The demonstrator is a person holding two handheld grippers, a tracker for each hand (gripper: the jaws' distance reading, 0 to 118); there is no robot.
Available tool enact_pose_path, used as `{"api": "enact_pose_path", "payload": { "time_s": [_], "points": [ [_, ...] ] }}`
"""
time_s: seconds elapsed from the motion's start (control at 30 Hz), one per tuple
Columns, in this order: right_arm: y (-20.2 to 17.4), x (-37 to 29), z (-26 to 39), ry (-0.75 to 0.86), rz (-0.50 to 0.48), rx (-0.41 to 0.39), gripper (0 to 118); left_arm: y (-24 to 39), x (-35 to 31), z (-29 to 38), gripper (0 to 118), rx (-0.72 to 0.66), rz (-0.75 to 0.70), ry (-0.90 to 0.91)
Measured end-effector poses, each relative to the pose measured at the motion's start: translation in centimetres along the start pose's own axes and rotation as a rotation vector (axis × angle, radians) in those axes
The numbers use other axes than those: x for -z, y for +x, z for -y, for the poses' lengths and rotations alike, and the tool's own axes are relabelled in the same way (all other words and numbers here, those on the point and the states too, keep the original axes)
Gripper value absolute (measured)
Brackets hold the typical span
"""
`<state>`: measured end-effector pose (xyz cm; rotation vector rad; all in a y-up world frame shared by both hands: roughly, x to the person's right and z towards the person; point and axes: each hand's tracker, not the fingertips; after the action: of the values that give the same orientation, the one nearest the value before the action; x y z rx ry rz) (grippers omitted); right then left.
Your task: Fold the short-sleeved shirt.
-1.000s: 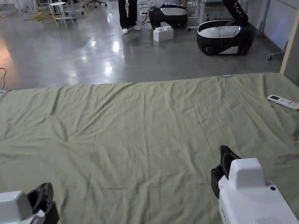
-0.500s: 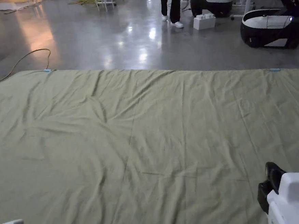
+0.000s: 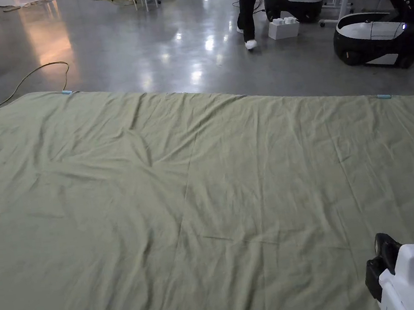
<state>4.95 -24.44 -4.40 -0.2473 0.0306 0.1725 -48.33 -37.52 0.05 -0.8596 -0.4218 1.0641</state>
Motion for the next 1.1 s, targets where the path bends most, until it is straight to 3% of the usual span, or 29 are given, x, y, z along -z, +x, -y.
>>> {"api": "enact_pose_path", "payload": {
  "time_s": [0.07, 0.13, 0.17, 0.3, 0.73, 1.0, 1.1],
  "points": [
    [-0.2, 0.1, 0.1, -0.004, -0.006, 0.002, 1, 0.3, 0.8, 0.6, 65, 0.036, -0.011, -0.042],
    [-0.5, 0.0, 0.1, -0.005, -0.007, -0.004, 1, 0.6, 1.5, 1.2, 33, 0.076, -0.069, -0.051],
    [-0.6, 0.0, 0.0, -0.006, -0.009, -0.006, 1, 0.3, 1.7, 1.3, 25, 0.077, -0.096, -0.043],
    [-1.0, -0.1, 0.0, -0.004, -0.014, -0.018, 1, -0.8, 1.2, 1.1, 18, 0.005, -0.046, -0.019],
    [-0.9, -0.3, 0.1, 0.001, -0.024, -0.010, 1, 4.2, -1.0, -0.3, 11, 0.105, -0.090, 0.028],
    [-0.8, 0.0, -0.5, 0.005, -0.047, 0.011, 1, 7.7, -6.3, -2.8, 11, 0.152, -0.250, 0.096],
    [-0.8, -0.2, -0.6, 0.013, -0.058, 0.010, 1, 8.9, -8.5, -2.8, 11, 0.214, -0.393, 0.140]
  ]
}}
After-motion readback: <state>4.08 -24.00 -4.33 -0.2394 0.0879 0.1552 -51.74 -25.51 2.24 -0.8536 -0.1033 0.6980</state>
